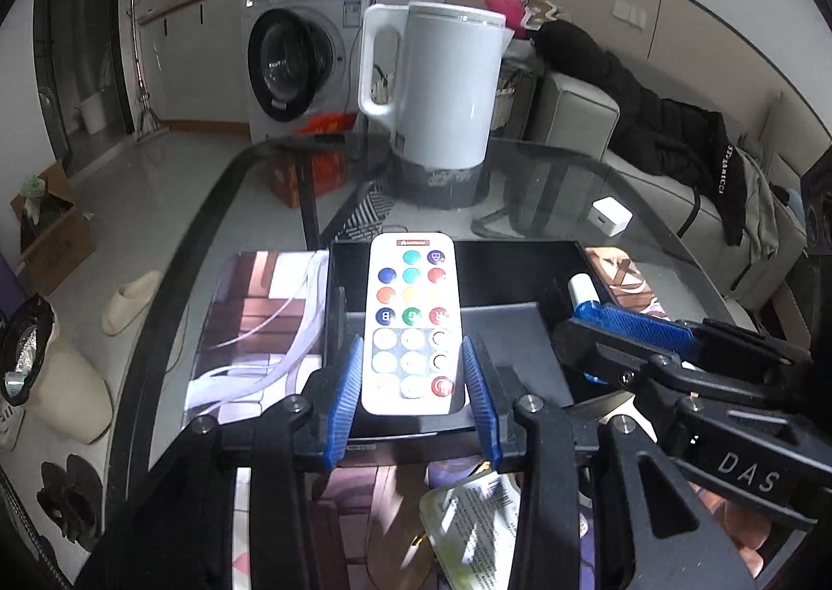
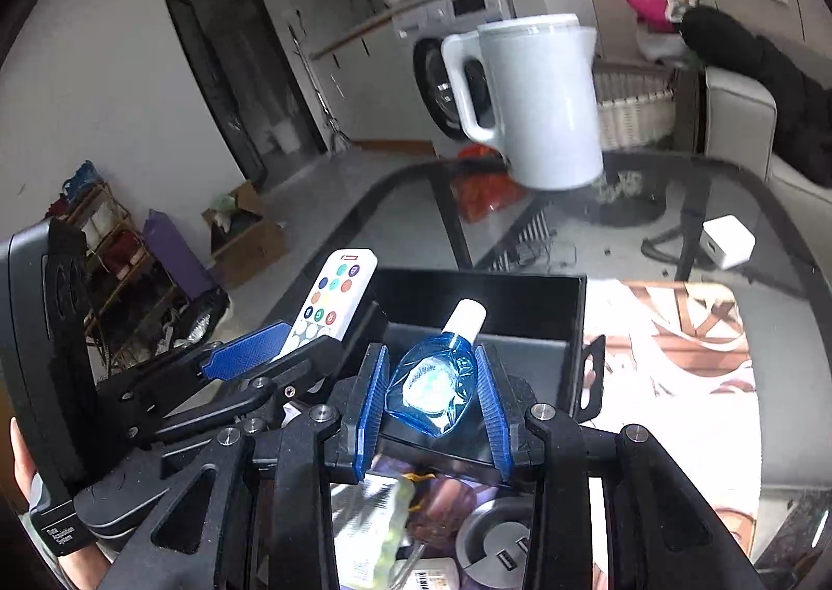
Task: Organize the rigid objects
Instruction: 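Carry the remote and blue bottle into the black box and open both tools, then grasp the green-lidded container with the left tool while the right tool grasps the silver hub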
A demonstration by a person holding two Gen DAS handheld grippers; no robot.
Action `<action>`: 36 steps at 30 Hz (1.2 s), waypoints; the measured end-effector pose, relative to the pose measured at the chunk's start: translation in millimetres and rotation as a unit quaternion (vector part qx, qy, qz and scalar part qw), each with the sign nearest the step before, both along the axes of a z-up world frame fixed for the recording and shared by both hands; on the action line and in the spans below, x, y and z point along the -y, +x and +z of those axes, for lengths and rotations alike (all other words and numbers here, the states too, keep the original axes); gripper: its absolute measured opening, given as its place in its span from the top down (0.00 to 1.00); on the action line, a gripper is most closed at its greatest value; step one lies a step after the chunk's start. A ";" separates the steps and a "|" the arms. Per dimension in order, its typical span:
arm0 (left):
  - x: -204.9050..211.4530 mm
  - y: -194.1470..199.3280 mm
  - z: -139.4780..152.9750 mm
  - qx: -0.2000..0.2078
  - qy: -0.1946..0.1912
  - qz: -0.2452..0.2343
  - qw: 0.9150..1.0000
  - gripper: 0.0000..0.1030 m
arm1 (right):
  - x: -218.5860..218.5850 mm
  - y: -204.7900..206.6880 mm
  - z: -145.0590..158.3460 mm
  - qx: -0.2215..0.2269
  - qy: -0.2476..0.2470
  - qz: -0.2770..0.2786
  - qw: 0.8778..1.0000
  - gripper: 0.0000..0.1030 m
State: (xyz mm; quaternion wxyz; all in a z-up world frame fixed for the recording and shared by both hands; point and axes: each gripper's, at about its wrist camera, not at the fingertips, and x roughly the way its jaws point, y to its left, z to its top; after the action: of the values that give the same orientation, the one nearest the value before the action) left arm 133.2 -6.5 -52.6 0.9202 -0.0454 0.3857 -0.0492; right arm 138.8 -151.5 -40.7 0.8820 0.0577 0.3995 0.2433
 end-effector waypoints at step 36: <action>1.6 -31.2 12.5 -0.032 -0.018 -0.037 0.999 0.42 | 30.0 -14.3 3.7 -0.025 -0.015 -0.002 1.000 0.60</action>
State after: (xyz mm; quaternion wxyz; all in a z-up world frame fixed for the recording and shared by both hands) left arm 102.0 -8.1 -40.1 0.9038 -0.0487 0.4158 -0.0886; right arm 124.6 -181.5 -37.0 0.8730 0.0512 0.4249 0.2338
